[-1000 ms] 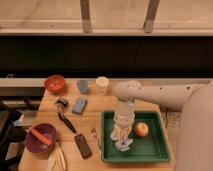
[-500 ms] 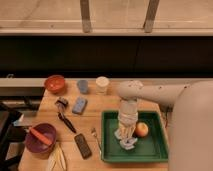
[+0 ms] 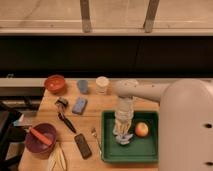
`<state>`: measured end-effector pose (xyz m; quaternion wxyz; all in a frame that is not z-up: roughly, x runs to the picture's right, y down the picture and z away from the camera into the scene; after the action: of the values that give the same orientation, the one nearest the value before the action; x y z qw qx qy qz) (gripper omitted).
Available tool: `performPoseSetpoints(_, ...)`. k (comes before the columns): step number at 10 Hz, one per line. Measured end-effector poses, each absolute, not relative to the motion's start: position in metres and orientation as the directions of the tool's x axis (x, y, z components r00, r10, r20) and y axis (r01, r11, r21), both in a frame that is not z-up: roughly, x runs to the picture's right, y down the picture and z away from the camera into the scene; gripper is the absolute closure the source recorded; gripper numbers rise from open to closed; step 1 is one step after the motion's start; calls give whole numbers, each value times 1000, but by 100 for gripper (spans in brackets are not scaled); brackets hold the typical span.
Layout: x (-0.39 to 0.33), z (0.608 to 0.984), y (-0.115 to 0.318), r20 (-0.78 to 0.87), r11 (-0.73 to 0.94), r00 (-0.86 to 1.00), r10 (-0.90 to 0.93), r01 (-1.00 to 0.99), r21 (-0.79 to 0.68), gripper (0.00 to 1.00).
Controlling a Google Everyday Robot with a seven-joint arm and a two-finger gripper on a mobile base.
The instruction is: Wipe tray with towel
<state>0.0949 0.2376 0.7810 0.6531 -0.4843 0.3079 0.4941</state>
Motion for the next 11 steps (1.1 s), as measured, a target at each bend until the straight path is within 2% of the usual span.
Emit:
performPoseSetpoints(3, 79, 761, 247, -862, 36, 362, 355, -926, -375, 100)
performPoseSetpoints(6, 93, 731, 281, -883, -16, 335, 327, -933, -360, 100)
performPoseSetpoints(8, 116, 727, 293, -905, -47, 288, 313, -947, -318, 100)
performPoseSetpoints(11, 131, 749, 272, -903, -38, 264, 340, -955, -293, 100)
